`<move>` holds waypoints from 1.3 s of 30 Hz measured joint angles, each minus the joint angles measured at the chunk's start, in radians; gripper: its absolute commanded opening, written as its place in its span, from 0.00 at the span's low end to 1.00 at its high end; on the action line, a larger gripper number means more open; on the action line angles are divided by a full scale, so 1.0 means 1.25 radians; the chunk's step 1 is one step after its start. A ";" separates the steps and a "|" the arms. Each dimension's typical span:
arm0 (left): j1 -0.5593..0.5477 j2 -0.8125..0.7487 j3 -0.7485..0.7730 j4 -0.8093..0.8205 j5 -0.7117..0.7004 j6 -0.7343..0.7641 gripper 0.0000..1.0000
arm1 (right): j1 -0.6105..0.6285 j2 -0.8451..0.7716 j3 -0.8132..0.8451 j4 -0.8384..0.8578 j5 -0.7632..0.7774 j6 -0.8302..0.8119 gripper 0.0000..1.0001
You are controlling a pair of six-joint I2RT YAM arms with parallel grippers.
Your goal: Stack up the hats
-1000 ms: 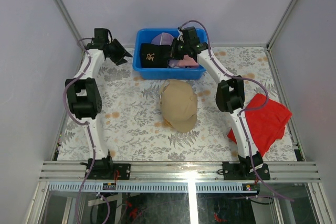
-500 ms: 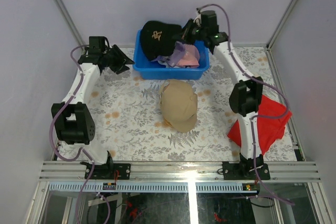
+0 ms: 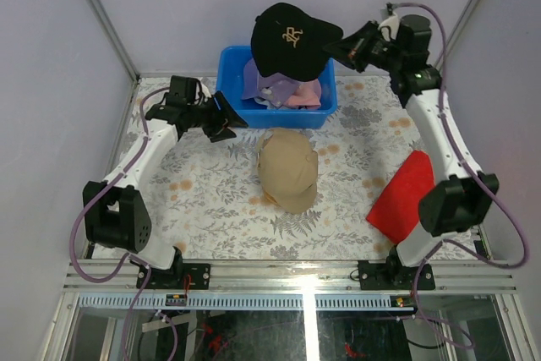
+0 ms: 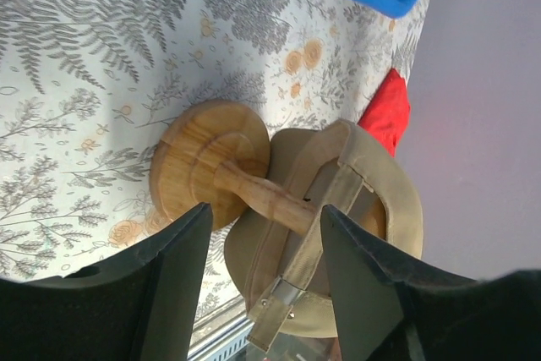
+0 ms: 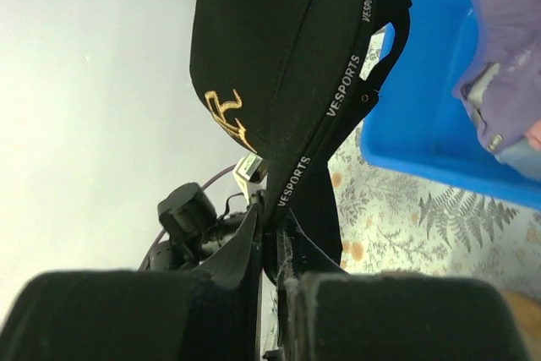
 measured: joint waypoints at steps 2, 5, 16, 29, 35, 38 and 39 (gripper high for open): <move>-0.015 0.000 0.002 -0.003 0.005 0.008 0.54 | -0.027 -0.075 -0.069 0.002 -0.022 0.008 0.00; -0.047 0.002 0.018 -0.004 0.014 0.020 0.54 | -0.067 -0.141 -0.119 -0.005 -0.031 0.008 0.00; -0.130 0.033 0.050 -0.014 0.014 0.058 0.53 | -0.116 -0.293 -0.216 -0.070 -0.070 -0.003 0.00; -0.146 0.073 0.050 -0.024 -0.023 0.079 0.34 | -0.132 -0.321 -0.223 -0.093 -0.105 0.007 0.00; -0.155 0.092 0.049 -0.023 -0.036 0.079 0.20 | -0.132 -0.368 -0.267 -0.095 -0.130 0.020 0.00; -0.156 0.092 0.041 -0.020 -0.038 0.078 0.12 | -0.132 -0.385 -0.281 -0.096 -0.138 0.020 0.00; -0.156 0.092 0.034 -0.017 -0.040 0.079 0.10 | -0.132 -0.390 -0.284 -0.096 -0.142 0.020 0.00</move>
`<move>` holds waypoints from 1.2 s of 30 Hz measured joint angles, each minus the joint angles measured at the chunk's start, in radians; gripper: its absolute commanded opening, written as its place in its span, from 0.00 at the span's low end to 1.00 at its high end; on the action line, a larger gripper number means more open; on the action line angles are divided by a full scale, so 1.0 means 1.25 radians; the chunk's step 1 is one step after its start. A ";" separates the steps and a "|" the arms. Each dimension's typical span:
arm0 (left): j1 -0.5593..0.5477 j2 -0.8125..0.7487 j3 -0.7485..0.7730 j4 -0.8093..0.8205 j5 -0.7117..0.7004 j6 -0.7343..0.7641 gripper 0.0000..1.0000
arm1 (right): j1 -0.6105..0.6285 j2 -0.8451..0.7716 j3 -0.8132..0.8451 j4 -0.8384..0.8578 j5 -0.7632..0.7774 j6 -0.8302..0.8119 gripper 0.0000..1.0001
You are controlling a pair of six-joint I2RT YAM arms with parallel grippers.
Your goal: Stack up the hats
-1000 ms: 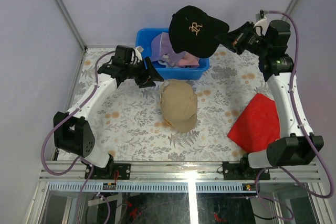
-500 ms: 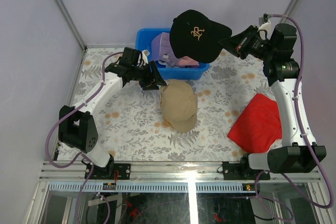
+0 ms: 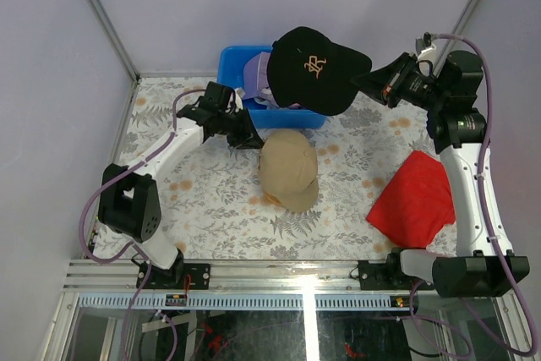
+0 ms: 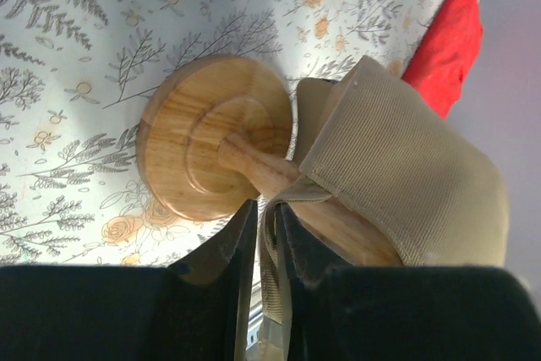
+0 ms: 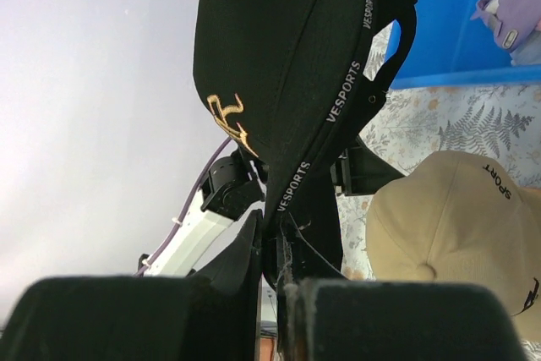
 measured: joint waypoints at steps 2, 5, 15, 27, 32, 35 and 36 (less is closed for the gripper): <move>0.000 -0.002 -0.020 0.003 -0.005 0.002 0.08 | 0.000 -0.006 -0.006 0.000 -0.006 0.002 0.00; 0.000 -0.015 -0.062 0.007 -0.021 0.002 0.06 | 0.000 -0.011 -0.014 0.000 -0.013 0.010 0.00; 0.001 -0.077 -0.177 0.022 -0.038 -0.001 0.07 | 0.000 -0.049 -0.114 0.051 -0.086 0.092 0.00; 0.001 -0.084 -0.208 0.120 -0.026 -0.003 0.06 | 0.000 -0.121 -0.417 0.267 -0.170 0.338 0.00; 0.001 -0.089 -0.251 0.175 -0.011 -0.005 0.06 | 0.003 -0.149 -0.519 0.369 -0.173 0.403 0.00; 0.001 -0.094 -0.273 0.201 -0.006 -0.009 0.06 | 0.009 -0.157 -0.590 0.453 -0.171 0.458 0.00; 0.001 -0.094 -0.278 0.207 -0.004 -0.010 0.06 | 0.013 -0.154 -0.610 0.480 -0.170 0.475 0.00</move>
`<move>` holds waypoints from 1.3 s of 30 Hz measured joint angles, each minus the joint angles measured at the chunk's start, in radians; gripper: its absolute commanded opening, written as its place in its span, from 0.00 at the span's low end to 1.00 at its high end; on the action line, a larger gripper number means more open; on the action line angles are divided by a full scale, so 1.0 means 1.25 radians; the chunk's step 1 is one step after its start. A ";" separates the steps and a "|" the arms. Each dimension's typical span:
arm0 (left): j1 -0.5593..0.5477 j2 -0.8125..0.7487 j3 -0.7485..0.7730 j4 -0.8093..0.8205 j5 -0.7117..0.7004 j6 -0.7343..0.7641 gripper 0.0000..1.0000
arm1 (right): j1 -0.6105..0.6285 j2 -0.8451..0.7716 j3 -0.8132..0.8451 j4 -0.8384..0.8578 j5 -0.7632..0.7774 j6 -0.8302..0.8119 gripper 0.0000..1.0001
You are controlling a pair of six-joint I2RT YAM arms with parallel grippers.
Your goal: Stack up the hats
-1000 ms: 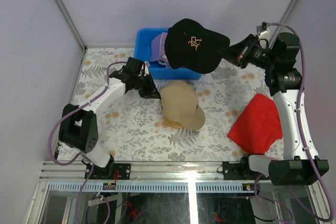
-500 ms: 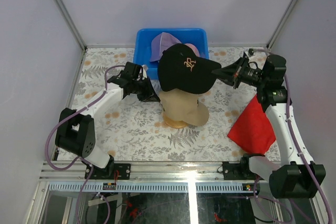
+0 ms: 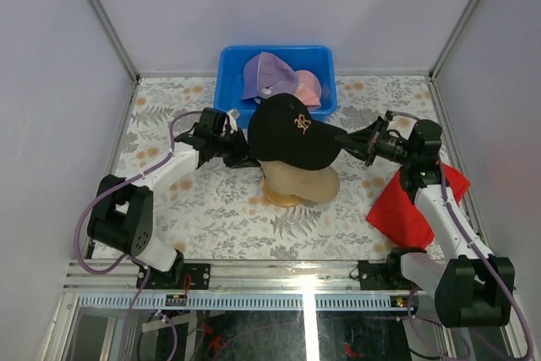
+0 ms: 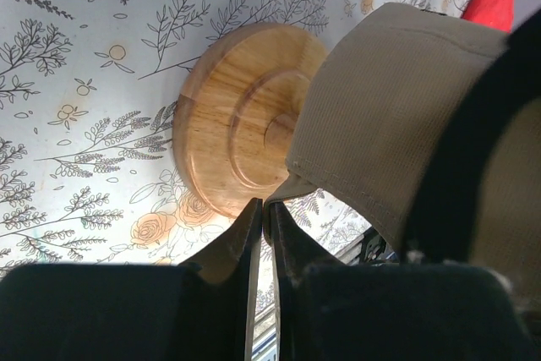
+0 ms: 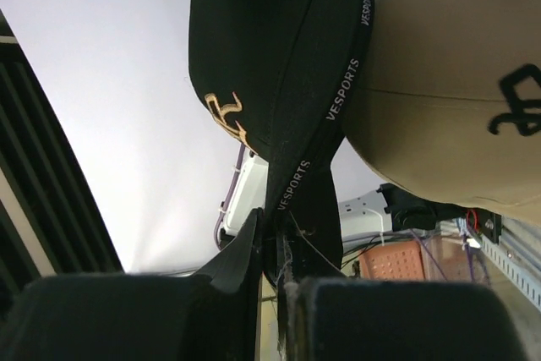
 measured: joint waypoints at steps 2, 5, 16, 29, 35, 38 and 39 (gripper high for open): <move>0.000 0.000 -0.010 0.010 0.002 -0.002 0.06 | 0.014 0.009 -0.026 0.026 0.001 0.020 0.00; 0.000 0.000 -0.016 0.022 0.004 -0.004 0.05 | 0.033 0.011 -0.046 0.029 -0.002 0.024 0.00; 0.000 0.002 -0.025 0.039 0.004 -0.003 0.05 | 0.023 -0.065 -0.196 0.029 -0.004 -0.005 0.00; 0.025 0.012 -0.041 0.049 0.009 0.036 0.04 | -0.020 -0.033 -0.253 0.033 -0.061 -0.099 0.00; 0.046 0.012 -0.065 0.063 0.026 0.052 0.04 | -0.023 0.000 -0.266 0.002 -0.075 -0.179 0.00; 0.053 0.012 -0.070 0.068 0.033 0.060 0.04 | -0.025 0.023 -0.266 -0.013 -0.082 -0.217 0.05; 0.054 0.013 -0.071 0.070 0.035 0.062 0.04 | -0.026 0.030 -0.266 -0.015 -0.085 -0.230 0.11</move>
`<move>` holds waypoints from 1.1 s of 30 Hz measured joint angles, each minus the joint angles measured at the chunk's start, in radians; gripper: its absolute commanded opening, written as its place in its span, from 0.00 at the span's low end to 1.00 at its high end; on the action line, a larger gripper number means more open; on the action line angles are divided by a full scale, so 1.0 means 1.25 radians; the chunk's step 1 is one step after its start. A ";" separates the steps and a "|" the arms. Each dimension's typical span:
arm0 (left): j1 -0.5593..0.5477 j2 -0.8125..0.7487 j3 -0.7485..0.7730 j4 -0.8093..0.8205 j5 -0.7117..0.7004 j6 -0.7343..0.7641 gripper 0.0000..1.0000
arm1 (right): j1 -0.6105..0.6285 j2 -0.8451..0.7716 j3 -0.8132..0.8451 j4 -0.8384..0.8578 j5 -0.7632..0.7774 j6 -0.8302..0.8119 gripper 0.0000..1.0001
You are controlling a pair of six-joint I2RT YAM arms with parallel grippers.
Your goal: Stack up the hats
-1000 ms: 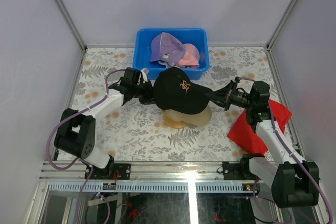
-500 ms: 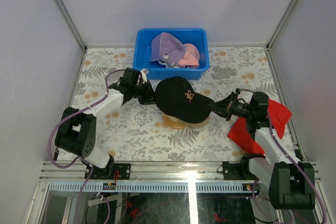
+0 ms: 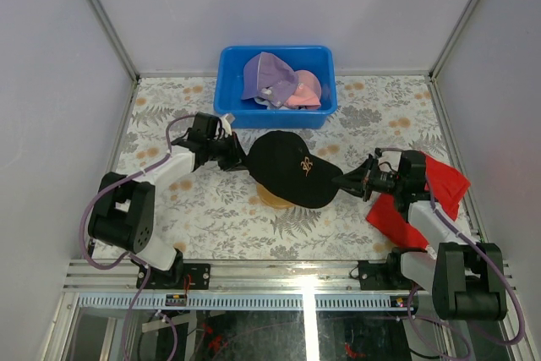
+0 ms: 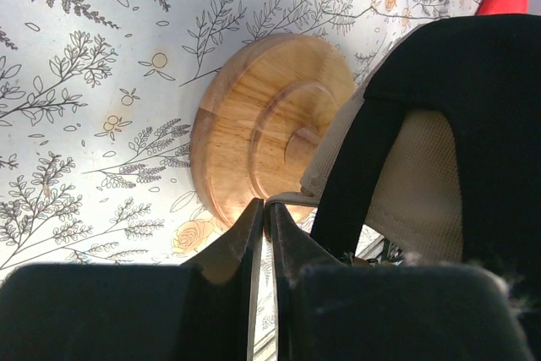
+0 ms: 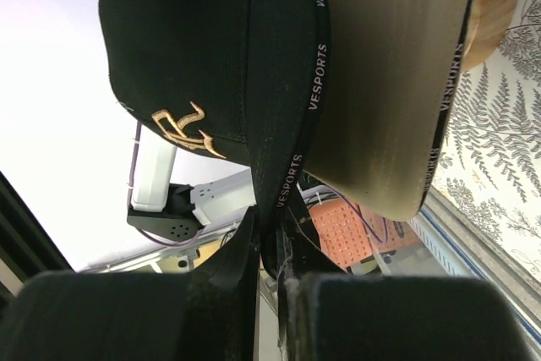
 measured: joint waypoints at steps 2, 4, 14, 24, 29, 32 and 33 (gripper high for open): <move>0.000 0.003 0.000 0.004 0.005 0.004 0.04 | -0.002 0.014 0.000 -0.005 -0.003 -0.023 0.24; 0.000 0.007 0.000 0.006 0.008 0.006 0.04 | -0.002 0.020 0.001 -0.024 -0.003 -0.047 0.40; 0.006 0.023 -0.001 0.001 0.007 0.023 0.04 | -0.002 0.023 0.136 -0.380 0.074 -0.302 0.67; 0.009 0.035 -0.001 0.001 0.009 0.023 0.04 | -0.003 -0.039 0.157 -0.462 0.112 -0.385 0.80; 0.009 0.038 -0.001 0.001 0.009 0.023 0.04 | -0.003 -0.052 0.106 -0.417 0.113 -0.352 0.80; 0.009 0.039 -0.001 0.001 0.013 0.023 0.04 | -0.003 -0.064 0.077 -0.363 0.113 -0.308 0.80; 0.009 0.039 -0.001 0.001 0.013 0.023 0.04 | -0.003 -0.069 0.069 -0.345 0.113 -0.292 0.80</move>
